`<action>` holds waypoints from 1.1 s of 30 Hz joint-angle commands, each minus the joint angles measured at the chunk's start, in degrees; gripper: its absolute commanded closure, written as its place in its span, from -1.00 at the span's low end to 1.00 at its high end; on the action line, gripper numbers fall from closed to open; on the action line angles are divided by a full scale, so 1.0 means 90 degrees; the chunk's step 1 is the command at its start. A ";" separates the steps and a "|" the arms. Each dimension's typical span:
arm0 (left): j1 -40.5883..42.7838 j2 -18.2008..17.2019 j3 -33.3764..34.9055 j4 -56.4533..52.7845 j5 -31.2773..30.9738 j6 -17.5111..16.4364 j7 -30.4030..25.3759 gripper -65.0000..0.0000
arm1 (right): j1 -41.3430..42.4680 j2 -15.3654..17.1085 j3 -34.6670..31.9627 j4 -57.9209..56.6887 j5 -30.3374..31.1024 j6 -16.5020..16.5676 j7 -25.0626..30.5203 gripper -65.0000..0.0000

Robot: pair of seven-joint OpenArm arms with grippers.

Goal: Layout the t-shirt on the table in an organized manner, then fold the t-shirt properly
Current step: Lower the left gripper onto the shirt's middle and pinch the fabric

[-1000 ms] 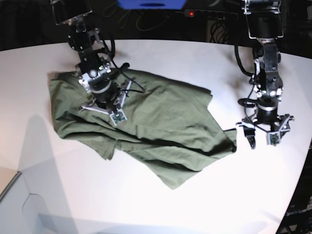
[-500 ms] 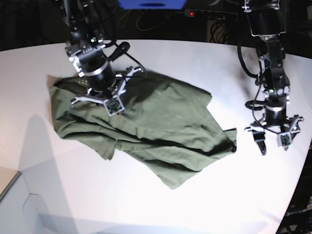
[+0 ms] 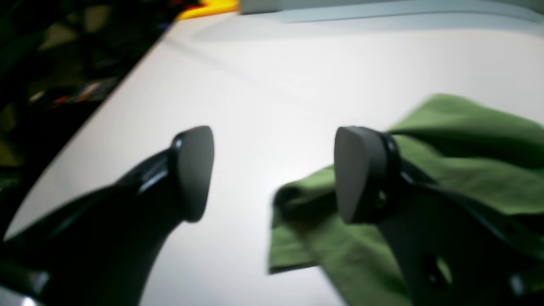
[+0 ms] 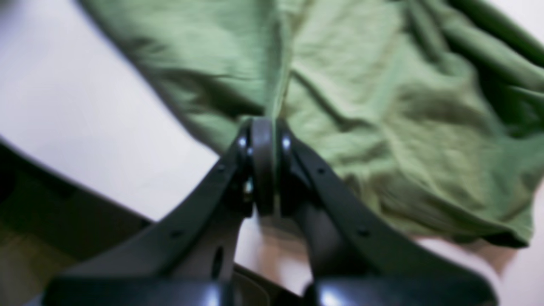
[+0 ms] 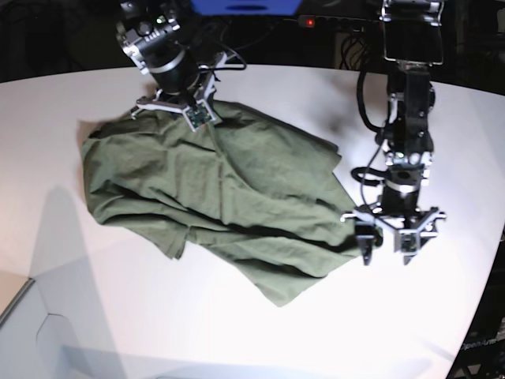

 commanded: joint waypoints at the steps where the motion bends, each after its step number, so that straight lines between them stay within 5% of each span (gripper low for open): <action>1: -0.0214 0.0002 0.0256 0.0018 -0.0012 -0.0028 -0.0163 -0.31 | 0.0019 0.0045 0.0026 0.0111 -0.0023 0.0019 0.0123 1.00; 5: -0.0653 0.0217 0.1027 -0.0656 0.0007 -0.0028 -0.0153 -0.16 | -0.0040 0.0045 0.0055 0.0111 -0.0043 0.0019 0.0123 1.00; 11: -0.0995 0.0315 0.1174 -0.1525 -0.0012 -0.0028 -0.0153 0.94 | -0.0049 0.0055 0.0075 0.0111 -0.0052 0.0019 0.0114 1.00; 13: -0.0956 0.0315 0.1154 -0.1535 -0.0012 -0.0018 -0.0153 1.00 | -0.0049 0.0055 0.0075 0.0111 -0.0052 0.0009 0.0114 1.00; 20: -0.0809 0.0383 0.1145 -0.1779 -0.0061 0.0021 -0.0153 0.54 | -0.0040 0.0055 0.0075 0.0101 -0.0052 0.0009 0.0114 1.00; 27: -0.1005 0.0471 0.0822 -0.2062 -0.1048 0.0030 -0.0163 0.14 | -0.0020 0.0055 0.0075 0.0101 -0.0052 0.0009 0.0114 1.00; 33: -0.1239 0.0481 0.0754 -0.2570 -0.1956 0.0001 -0.0172 -0.54 | -0.0020 0.0064 0.0075 0.0101 -0.0052 0.0009 0.0114 1.00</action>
